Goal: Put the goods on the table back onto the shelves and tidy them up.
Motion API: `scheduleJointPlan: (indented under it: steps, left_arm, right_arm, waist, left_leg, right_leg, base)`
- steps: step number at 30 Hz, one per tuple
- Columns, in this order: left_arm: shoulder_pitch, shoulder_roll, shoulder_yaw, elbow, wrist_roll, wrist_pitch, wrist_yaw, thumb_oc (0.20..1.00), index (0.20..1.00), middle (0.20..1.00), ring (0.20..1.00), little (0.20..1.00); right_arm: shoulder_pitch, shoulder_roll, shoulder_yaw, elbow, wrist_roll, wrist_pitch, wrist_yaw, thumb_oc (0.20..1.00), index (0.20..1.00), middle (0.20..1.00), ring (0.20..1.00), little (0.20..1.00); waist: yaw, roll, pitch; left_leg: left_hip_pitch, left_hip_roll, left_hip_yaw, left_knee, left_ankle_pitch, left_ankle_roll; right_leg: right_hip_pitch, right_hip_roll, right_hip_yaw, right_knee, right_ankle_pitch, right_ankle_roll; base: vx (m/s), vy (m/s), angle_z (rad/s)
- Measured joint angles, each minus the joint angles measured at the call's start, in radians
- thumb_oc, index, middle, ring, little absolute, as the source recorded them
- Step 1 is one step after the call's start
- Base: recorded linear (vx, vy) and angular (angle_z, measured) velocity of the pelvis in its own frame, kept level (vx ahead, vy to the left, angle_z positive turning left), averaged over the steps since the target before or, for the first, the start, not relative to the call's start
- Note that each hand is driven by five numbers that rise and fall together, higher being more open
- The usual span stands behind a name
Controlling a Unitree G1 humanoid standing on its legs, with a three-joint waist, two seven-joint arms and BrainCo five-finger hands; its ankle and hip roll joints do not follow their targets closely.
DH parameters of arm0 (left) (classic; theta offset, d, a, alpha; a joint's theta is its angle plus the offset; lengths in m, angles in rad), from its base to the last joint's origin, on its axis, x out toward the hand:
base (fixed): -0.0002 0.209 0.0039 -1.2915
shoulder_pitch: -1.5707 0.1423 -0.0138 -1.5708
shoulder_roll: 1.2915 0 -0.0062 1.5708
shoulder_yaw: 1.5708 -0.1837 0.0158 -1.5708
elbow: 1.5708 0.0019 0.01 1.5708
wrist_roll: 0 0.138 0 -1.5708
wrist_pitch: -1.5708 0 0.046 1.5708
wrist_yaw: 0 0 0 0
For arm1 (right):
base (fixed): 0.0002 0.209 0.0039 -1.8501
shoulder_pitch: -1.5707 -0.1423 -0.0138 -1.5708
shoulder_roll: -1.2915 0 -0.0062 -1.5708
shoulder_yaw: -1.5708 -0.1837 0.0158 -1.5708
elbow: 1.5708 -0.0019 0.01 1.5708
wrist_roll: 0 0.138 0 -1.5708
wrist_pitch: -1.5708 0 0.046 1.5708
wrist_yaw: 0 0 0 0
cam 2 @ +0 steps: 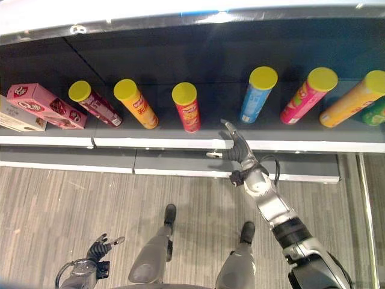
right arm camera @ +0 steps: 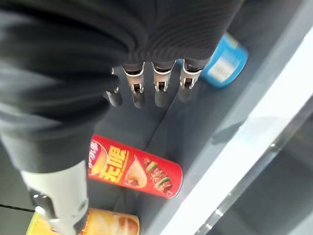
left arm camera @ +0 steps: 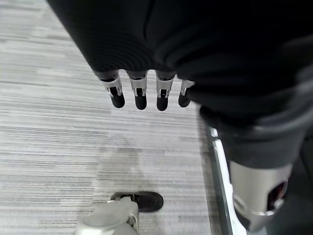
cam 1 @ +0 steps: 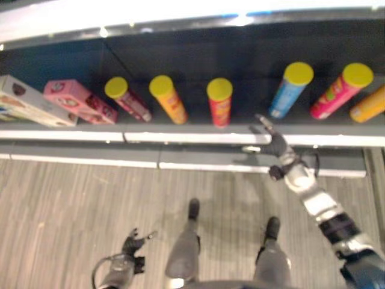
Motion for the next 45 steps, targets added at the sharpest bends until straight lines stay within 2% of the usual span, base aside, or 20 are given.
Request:
scheduleJointPlan:
  steps: [8, 12, 18, 22, 25, 26, 27, 28, 29, 31, 33, 34, 35, 36, 37, 40, 41, 43, 44, 45]
  left_arm:
    - [0.032, -0.004, 0.039, -0.019, 0.039, 0.008, -0.013, 1.000, 1.000, 1.000, 1.000, 1.000]
    - [0.038, -0.003, 0.038, -0.023, 0.046, 0.005, -0.030, 1.000, 1.000, 1.000, 1.000, 1.000]
    - [0.050, 0.004, 0.037, -0.004, 0.052, 0.001, -0.052, 1.000, 1.000, 1.000, 1.000, 1.000]
    - [0.066, 0.006, 0.037, 0.008, 0.077, -0.001, -0.056, 1.000, 1.000, 1.000, 1.000, 1.000]
    - [0.066, 0.004, 0.036, 0.002, 0.077, -0.005, -0.057, 1.000, 1.000, 1.000, 1.000, 1.000]
    - [0.081, 0.009, 0.028, -0.026, 0.076, -0.004, -0.046, 1.000, 1.000, 1.000, 1.000, 1.000]
    - [0.088, 0.010, 0.027, -0.016, 0.076, 0.019, -0.042, 1.000, 1.000, 1.000, 1.000, 1.000]
    - [0.080, 0.017, 0.030, -0.012, 0.076, 0.028, -0.040, 1.000, 1.000, 1.000, 1.000, 1.000]
    - [0.063, 0.022, 0.063, -0.007, 0.076, 0.027, -0.037, 1.000, 1.000, 1.000, 1.000, 1.000]
    - [0.054, 0.040, 0.098, -0.023, 0.075, -0.002, -0.025, 1.000, 1.000, 1.000, 1.000, 1.000]
    - [0.071, 0.057, 0.109, -0.042, 0.075, -0.004, -0.020, 1.000, 1.000, 1.000, 1.000, 1.000]
    - [0.077, 0.077, 0.124, -0.033, 0.075, 0.002, -0.021, 1.000, 1.000, 1.000, 1.000, 1.000]
    - [0.089, 0.073, 0.157, -0.019, 0.074, 0.007, -0.019, 1.000, 1.000, 1.000, 1.000, 1.000]
    - [0.088, 0.043, 0.156, -0.010, 0.069, 0.018, -0.024, 1.000, 1.000, 1.000, 1.000, 1.000]
    - [0.096, 0.006, 0.157, -0.010, 0.066, 0.018, -0.024, 1.000, 1.000, 1.000, 1.000, 1.000]
    - [0.107, -0.061, 0.156, -0.008, 0.041, 0.017, -0.032, 1.000, 1.000, 1.000, 1.000, 1.000]
    - [0.106, -0.076, 0.154, -0.019, 0.036, 0.015, -0.034, 1.000, 1.000, 1.000, 1.000, 1.000]
    - [0.093, -0.075, 0.150, -0.050, 0.034, 0.012, -0.033, 1.000, 1.000, 1.000, 1.000, 1.000]
    - [0.096, -0.071, 0.147, -0.058, 0.031, 0.001, -0.036, 1.000, 1.000, 1.000, 1.000, 1.000]
    - [0.090, -0.069, 0.147, -0.060, 0.031, -0.003, -0.041, 1.000, 1.000, 1.000, 1.000, 1.000]
  right_arm:
    - [0.238, -0.038, -0.028, -0.048, 0.113, -0.024, 0.181, 1.000, 1.000, 1.000, 1.000, 1.000]
    - [0.283, -0.057, -0.036, 0.087, 0.113, -0.030, 0.223, 1.000, 1.000, 1.000, 1.000, 1.000]
    - [0.421, 0.006, -0.110, 0.419, 0.086, 0.021, 0.230, 1.000, 1.000, 1.000, 1.000, 1.000]
    - [0.470, 0.028, -0.154, 0.438, 0.074, 0.045, 0.212, 1.000, 1.000, 1.000, 1.000, 1.000]
    - [0.470, 0.028, -0.153, 0.437, 0.074, 0.043, 0.208, 1.000, 1.000, 1.000, 1.000, 1.000]
    - [0.464, 0.092, -0.253, 0.393, 0.079, 0.036, 0.193, 1.000, 1.000, 1.000, 1.000, 1.000]
    - [0.421, 0.107, -0.270, 0.339, 0.103, 0.031, 0.164, 1.000, 1.000, 1.000, 1.000, 1.000]
    - [0.413, 0.107, -0.271, 0.298, 0.116, 0.022, 0.156, 1.000, 1.000, 1.000, 1.000, 1.000]
    - [0.419, 0.096, -0.269, 0.265, 0.115, 0.011, 0.143, 1.000, 1.000, 1.000, 1.000, 1.000]
    - [0.424, 0.050, -0.264, 0.253, 0.115, 0.019, 0.139, 1.000, 1.000, 1.000, 1.000, 1.000]
    - [0.429, 0.010, -0.262, 0.193, 0.114, 0.011, 0.136, 1.000, 1.000, 1.000, 1.000, 1.000]
    - [0.419, -0.006, -0.265, 0.156, 0.114, 0.008, 0.132, 1.000, 1.000, 1.000, 1.000, 1.000]
    - [0.421, -0.037, -0.255, 0.109, 0.114, 0.009, 0.137, 1.000, 1.000, 1.000, 1.000, 1.000]
    - [0.415, -0.072, -0.269, 0.062, 0.115, 0.020, 0.141, 1.000, 1.000, 1.000, 1.000, 1.000]
    - [0.430, -0.124, -0.285, -0.005, 0.116, 0.013, 0.149, 1.000, 1.000, 1.000, 1.000, 1.000]
    - [0.436, -0.182, -0.354, -0.054, 0.118, 0.004, 0.153, 1.000, 1.000, 1.000, 1.000, 1.000]
    - [0.449, -0.211, -0.384, -0.096, 0.129, -0.002, 0.153, 1.000, 1.000, 1.000, 1.000, 1.000]
    - [0.426, -0.215, -0.389, -0.117, 0.160, -0.024, 0.142, 1.000, 1.000, 1.000, 1.000, 1.000]
    - [0.407, -0.195, -0.383, -0.132, 0.181, -0.028, 0.145, 1.000, 1.000, 1.000, 1.000, 1.000]
    - [0.410, -0.183, -0.387, -0.144, 0.194, -0.029, 0.144, 1.000, 1.000, 1.000, 1.000, 1.000]
  waist:
    - [-0.036, -0.037, -0.065]
    - [-0.057, -0.074, -0.094]
    - [-0.065, -0.122, -0.137]
    - [-0.112, -0.128, -0.142]
    - [-0.114, -0.119, -0.146]
    - [-0.097, -0.123, -0.142]
    - [-0.094, -0.109, -0.138]
    - [-0.104, -0.105, -0.129]
    - [-0.118, -0.085, -0.121]
    - [-0.089, -0.066, -0.120]
    - [-0.032, -0.065, -0.125]
    - [-0.031, -0.090, -0.135]
    - [0.006, -0.078, -0.132]
    - [-0.007, -0.047, -0.131]
    - [-0.011, -0.013, -0.137]
    - [-0.043, -0.011, -0.153]
    - [-0.067, -0.016, -0.166]
    - [-0.086, -0.043, -0.176]
    - [-0.044, -0.109, -0.171]
    - [-0.038, -0.134, -0.175]
  left_leg:
    - [0.074, 0.016, 0.042, -0.046, 0.002, -0.004]
    - [0.114, 0.026, 0.070, -0.046, -0.009, -0.010]
    - [0.162, 0.029, 0.122, -0.044, -0.028, -0.010]
    - [0.186, 0.022, 0.165, -0.046, -0.043, 0.002]
    - [0.186, 0.024, 0.167, -0.046, -0.046, -0.002]
    - [0.177, 0.033, 0.265, -0.007, -0.065, 0.004]
    - [0.164, 0.064, 0.318, 0.016, -0.079, 0.014]
    - [0.164, 0.079, 0.349, 0.024, -0.079, 0.017]
    - [0.177, 0.101, 0.374, 0.027, -0.059, 0.009]
    - [0.218, 0.161, 0.451, 0.036, -0.067, 0.013]
    - [0.251, 0.208, 0.524, 0.044, -0.076, -0.024]
    - [0.259, 0.231, 0.540, 0.062, -0.061, -0.059]
    - [0.289, 0.273, 0.568, 0.062, -0.060, -0.091]
    - [0.290, 0.315, 0.569, 0.069, -0.031, -0.063]
    - [0.293, 0.345, 0.574, 0.088, 0.006, -0.052]
    - [0.279, 0.390, 0.546, 0.152, 0.111, -0.062]
    - [0.282, 0.406, 0.550, 0.154, 0.180, -0.074]
    - [0.294, 0.400, 0.472, 0.215, 0.220, -0.045]
    - [0.262, 0.333, 0.321, 0.300, 0.093, -0.109]
    - [0.255, 0.273, 0.270, 0.288, -0.003, -0.108]
  right_leg:
    - [0.047, 0.016, 0.029, -0.052, 0.023, -0.003]
    - [0.063, 0.024, 0.057, -0.053, 0.024, -0.005]
    - [0.063, 0.025, 0.119, -0.049, 0.025, -0.007]
    - [0.060, 0.016, 0.163, -0.060, 0.032, -0.011]
    - [0.060, 0.018, 0.167, -0.070, 0.032, -0.004]
    - [-0.025, 0.032, 0.153, -0.043, 0.131, 0.023]
    - [-0.081, 0.070, 0.130, -0.078, 0.242, 0.000]
    - [-0.095, 0.071, 0.112, -0.077, 0.254, -0.010]
    - [-0.088, 0.053, 0.025, 0.002, 0.146, -0.066]
    - [-0.094, -0.032, -0.089, 0.273, 0.011, -0.061]
    - [-0.081, -0.119, -0.235, 0.322, -0.028, -0.059]
    - [-0.032, -0.152, -0.288, 0.268, -0.038, -0.066]
    - [-0.023, -0.138, -0.314, 0.244, 0.004, -0.020]
    - [-0.028, -0.065, -0.296, 0.228, -0.005, -0.052]
    - [-0.034, -0.029, -0.282, 0.221, -0.005, -0.058]
    - [-0.026, 0.016, -0.255, 0.215, -0.026, -0.085]
    - [-0.022, 0.039, -0.246, 0.200, -0.035, -0.096]
    - [-0.035, 0.082, -0.186, 0.167, -0.020, -0.134]
    - [-0.043, 0.066, -0.092, 0.118, 0.005, -0.181]
    - [-0.039, 0.045, -0.073, 0.085, 0.035, -0.170]
  base:
    - [0.05, 0.022, -0.15]
    - [0.03, 0.075, -0.21]
    - [0.00, 0.122, -0.27]
    - [-0.02, 0.037, -0.33]
    - [-0.34, 0.047, -0.26]
    - [-0.24, -0.124, -1.52]
    - [-0.21, -0.207, -1.88]
    - [-0.13, -0.209, -1.36]
    - [-0.14, -0.292, -0.69]
    - [-0.12, -0.267, -0.87]
    - [0.00, -0.343, -1.29]
    - [0.09, -0.626, -1.62]
    - [0.12, -0.534, -1.22]
    - [0.13, -0.631, -1.19]
    - [0.06, -0.308, -0.71]
    - [0.04, -0.309, -0.48]
    - [0.07, -0.289, -0.47]
    - [0.08, -0.361, -1.09]
    - [-0.01, -0.108, -1.34]
    - [-0.06, 0.019, -1.13]
